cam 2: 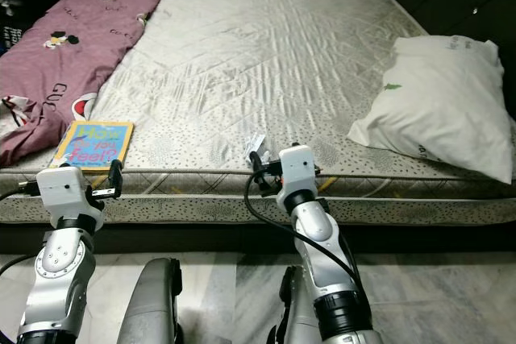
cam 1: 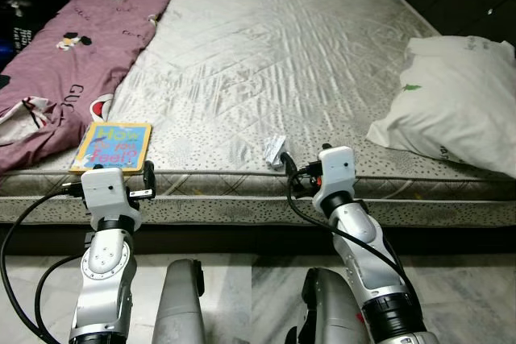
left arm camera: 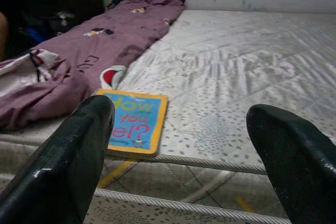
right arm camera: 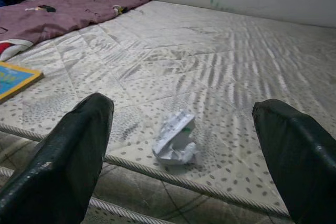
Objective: Clean up the room
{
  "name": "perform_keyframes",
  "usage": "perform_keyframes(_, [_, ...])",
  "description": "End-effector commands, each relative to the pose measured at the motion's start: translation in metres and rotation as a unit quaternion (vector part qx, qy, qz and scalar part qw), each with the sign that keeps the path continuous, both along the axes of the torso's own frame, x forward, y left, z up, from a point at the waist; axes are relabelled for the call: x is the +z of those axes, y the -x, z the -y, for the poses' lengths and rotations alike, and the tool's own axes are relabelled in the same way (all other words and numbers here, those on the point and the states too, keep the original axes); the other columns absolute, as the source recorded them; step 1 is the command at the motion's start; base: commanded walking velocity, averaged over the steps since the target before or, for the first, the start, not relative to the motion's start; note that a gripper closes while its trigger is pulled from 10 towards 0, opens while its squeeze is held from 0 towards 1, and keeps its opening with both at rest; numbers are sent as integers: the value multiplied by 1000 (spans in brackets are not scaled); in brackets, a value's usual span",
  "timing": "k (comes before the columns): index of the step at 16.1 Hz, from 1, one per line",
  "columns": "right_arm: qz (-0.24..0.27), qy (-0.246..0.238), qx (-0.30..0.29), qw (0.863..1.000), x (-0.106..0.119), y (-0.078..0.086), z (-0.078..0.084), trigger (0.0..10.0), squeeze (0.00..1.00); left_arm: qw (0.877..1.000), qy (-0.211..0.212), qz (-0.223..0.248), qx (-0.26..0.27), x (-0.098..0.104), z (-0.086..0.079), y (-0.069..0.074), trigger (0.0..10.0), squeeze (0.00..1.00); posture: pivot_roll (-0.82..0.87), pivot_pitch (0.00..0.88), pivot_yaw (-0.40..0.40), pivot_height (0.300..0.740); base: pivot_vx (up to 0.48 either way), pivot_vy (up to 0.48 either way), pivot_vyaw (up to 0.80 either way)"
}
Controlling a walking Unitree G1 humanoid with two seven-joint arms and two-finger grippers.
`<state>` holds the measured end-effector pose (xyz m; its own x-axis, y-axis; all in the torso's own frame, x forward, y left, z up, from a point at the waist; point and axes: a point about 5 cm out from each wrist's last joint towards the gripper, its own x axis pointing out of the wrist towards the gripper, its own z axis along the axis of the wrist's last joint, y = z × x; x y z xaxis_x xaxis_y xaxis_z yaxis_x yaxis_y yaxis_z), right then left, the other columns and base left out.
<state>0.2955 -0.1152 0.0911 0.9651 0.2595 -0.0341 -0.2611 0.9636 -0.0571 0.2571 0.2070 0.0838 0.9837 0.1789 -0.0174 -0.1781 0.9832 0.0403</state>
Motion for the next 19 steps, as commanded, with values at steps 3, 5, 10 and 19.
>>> perform_keyframes(3, [-4,0,-2,1000,-1,0,2,10000,0,1000,2,2,-8,1,2,-1,10000,0,61,0,-36,575,87,0,0])
perform_keyframes(5, [-5,1,-1,1000,-1,0,2,10000,0,1000,2,2,-10,1,3,-1,10000,0,61,0,-35,575,156,0,0])
perform_keyframes(10, [-3,2,2,1000,0,-1,1,10000,0,1000,3,3,-14,2,3,-2,10000,0,61,0,-35,575,282,0,0])
perform_keyframes(19, [-1,2,11,1000,0,0,-1,10000,0,1000,4,4,-14,1,3,-2,10000,0,62,0,-37,575,314,0,0])
